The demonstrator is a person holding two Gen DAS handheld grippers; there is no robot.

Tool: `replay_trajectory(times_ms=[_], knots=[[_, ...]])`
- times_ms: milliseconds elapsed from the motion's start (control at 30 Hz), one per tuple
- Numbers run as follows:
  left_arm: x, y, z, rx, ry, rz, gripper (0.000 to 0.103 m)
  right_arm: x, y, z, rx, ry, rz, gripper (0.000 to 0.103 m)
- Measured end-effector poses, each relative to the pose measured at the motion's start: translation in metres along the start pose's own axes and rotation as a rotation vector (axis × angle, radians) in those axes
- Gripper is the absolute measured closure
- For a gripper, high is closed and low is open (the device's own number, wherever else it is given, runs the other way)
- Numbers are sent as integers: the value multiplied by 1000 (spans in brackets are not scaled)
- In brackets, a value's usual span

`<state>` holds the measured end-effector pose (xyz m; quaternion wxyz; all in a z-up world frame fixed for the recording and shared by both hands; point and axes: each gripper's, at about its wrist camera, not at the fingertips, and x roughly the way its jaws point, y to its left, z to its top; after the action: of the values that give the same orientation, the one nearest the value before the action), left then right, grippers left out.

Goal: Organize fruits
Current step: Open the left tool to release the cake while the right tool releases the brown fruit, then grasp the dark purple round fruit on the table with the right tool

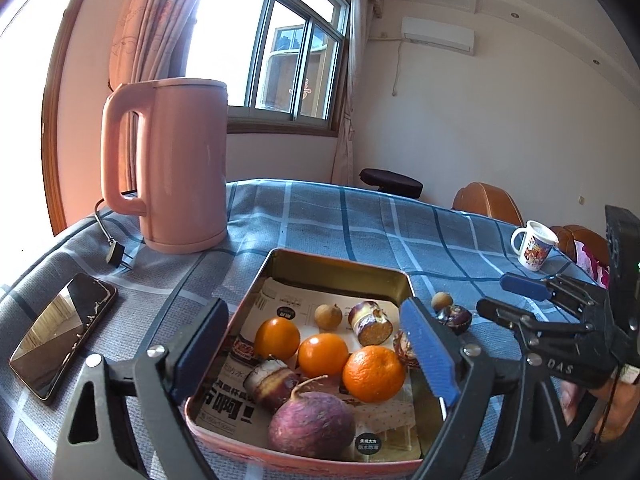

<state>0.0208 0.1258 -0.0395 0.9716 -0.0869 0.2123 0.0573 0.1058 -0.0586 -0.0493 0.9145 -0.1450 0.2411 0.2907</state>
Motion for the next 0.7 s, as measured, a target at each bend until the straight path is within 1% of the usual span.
replay_trajectory(times_ms=[67,133,200,267,333,467,567,667,700], knots=[[0,-4,1,0,-5,-3,8,9,-15,0,42,30,-12,49],[0,-8,2,1,-7,-10,8,19,-20,-1,59,63,0,49],[0,-13,3,9,-10,-12,7,31,-17,-2,52,110,21,49],[0,-15,4,19,-16,-7,5,41,-11,-3,37,141,18,49],[1,-12,4,19,-17,11,4,46,-7,-4,30,148,24,49],[2,1,5,-29,-15,28,4,51,-9,-4,30,173,-6,49],[5,4,4,-51,-4,20,4,63,-13,-4,51,217,17,49],[7,-5,3,-29,1,14,4,73,-13,-4,55,259,36,50],[7,-9,3,-21,1,9,4,76,-12,-5,53,275,40,53]])
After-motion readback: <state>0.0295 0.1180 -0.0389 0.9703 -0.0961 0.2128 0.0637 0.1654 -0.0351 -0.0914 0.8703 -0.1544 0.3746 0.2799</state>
